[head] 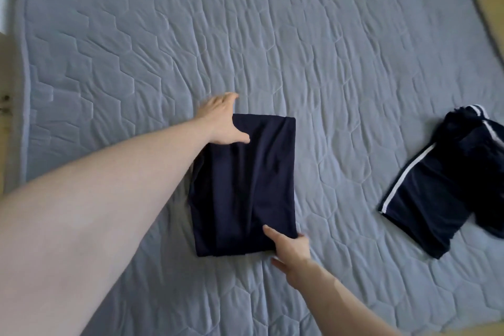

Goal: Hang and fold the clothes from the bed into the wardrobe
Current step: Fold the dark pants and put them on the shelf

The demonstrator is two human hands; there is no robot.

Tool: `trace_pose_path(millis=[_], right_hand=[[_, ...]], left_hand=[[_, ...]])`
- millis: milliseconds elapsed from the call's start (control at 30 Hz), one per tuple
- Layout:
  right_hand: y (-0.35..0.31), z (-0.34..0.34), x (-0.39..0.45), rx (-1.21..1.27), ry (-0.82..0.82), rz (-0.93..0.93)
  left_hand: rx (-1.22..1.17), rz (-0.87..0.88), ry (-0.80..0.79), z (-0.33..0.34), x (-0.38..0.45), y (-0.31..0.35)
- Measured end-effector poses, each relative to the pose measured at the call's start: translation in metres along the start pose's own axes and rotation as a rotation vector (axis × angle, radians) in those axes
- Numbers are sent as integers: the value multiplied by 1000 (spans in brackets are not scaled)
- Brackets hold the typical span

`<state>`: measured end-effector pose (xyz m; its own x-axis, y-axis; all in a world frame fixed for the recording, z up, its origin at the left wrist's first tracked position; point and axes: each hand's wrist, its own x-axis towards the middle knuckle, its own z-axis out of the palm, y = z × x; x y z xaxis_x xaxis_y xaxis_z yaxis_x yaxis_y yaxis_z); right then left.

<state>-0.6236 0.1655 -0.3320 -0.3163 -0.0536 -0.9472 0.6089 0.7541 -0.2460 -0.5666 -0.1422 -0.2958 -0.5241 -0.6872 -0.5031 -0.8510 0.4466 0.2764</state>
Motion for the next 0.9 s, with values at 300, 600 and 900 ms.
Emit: trace_pose_path(millis=[300,600,900], right_hand=[[9,-44,27,154,-11,-59],[-9,-55,26,420,212,-161],[20,-25,-4,10,-45,-331]], left_hand=[[-81,-143,-319,31,13,-16],[-364,-291,-406,46,-18,-13],[-905,-528,-295,83,-103,-34]])
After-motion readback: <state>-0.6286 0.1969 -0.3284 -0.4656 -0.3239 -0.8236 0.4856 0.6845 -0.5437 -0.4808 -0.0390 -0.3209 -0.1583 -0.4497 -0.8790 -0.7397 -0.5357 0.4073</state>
